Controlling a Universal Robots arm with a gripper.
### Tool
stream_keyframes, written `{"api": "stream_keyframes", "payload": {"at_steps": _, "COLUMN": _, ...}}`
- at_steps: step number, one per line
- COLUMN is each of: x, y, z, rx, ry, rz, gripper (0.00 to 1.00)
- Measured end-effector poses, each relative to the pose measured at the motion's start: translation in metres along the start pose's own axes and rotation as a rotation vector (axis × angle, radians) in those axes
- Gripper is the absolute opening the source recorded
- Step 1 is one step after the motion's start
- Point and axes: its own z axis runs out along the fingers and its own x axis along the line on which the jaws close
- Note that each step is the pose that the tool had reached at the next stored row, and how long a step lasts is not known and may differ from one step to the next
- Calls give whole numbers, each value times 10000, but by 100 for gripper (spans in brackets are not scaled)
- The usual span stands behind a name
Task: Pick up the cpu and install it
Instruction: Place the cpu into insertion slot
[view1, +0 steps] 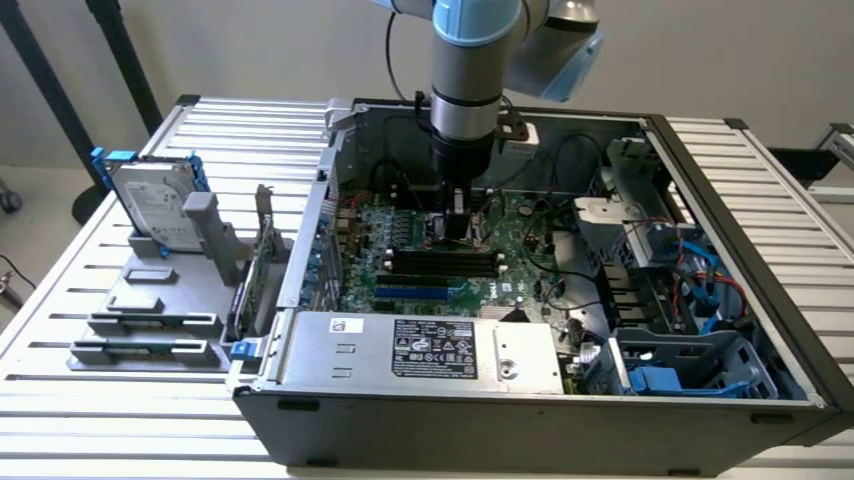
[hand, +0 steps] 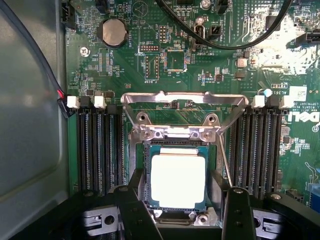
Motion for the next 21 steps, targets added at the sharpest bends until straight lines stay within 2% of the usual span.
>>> {"api": "stream_keyframes", "payload": {"at_steps": 15, "x": 16, "y": -7, "z": 0, "rx": 0, "ry": 1, "rz": 0, "gripper": 63}}
{"api": "stream_keyframes", "payload": {"at_steps": 21, "x": 17, "y": -32, "z": -77, "rx": -1, "ry": 0, "rz": -1, "gripper": 63}}
